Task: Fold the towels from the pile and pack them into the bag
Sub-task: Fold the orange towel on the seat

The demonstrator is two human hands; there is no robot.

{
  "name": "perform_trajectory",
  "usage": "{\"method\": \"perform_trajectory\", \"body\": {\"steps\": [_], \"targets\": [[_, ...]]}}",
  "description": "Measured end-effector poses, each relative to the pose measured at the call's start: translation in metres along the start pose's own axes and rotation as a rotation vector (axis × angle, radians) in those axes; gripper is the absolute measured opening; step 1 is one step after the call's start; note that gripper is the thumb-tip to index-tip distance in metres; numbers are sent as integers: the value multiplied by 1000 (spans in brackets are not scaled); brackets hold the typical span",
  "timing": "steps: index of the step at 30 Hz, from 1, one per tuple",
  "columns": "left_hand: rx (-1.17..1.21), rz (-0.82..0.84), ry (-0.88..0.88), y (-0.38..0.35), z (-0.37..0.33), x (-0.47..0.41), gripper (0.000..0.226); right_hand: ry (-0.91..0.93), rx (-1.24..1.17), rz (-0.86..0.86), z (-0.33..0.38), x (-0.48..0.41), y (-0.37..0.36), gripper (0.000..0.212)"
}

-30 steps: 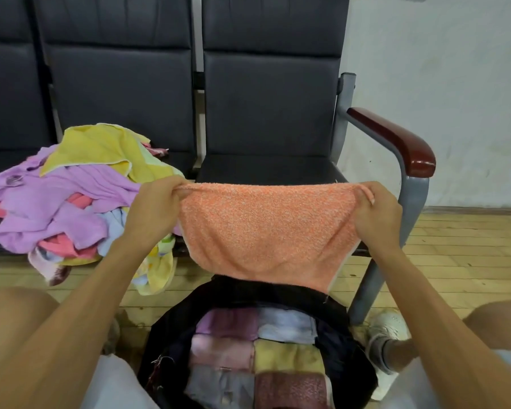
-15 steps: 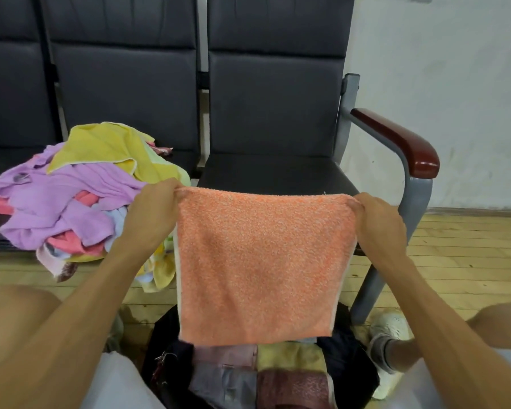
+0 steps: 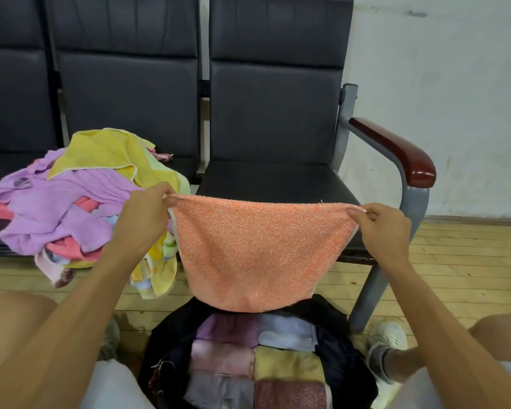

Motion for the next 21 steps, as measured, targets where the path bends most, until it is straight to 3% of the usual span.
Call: {"method": "perform_trajectory", "body": {"steps": [5, 9, 11, 14, 18, 20, 21], "targets": [[-3, -32, -5, 3, -10, 2, 18, -1, 0, -15, 1, -3, 0, 21], [588, 15, 294, -18, 0, 3, 17, -68, -79, -49, 6, -15, -4, 19], [785, 26, 340, -29, -5, -4, 16, -136, -159, -67, 3, -22, -10, 6], [814, 10, 298, -39, -12, -22, 16, -187, -276, -48, 0, -35, -26, 13], [782, 27, 278, -65, -11, -41, 20, -231, -300, 107, -11, -47, -64, 14], [785, 13, 317, -80, -5, -45, 19, -206, -211, 203, -15, -43, -88, 7], [785, 9, 334, -86, -3, -45, 19, -170, -142, 291, -16, -37, -101, 16]]}}
Point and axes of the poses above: each hand's wrist, its own x-axis away from the middle knuckle, its own y-axis out of the back of the hand, z = x × y, the point moved 9 cm from there along -x, towards the middle knuckle, and after that the axes turned 4 degrees about -y, right-handed, at the moved point
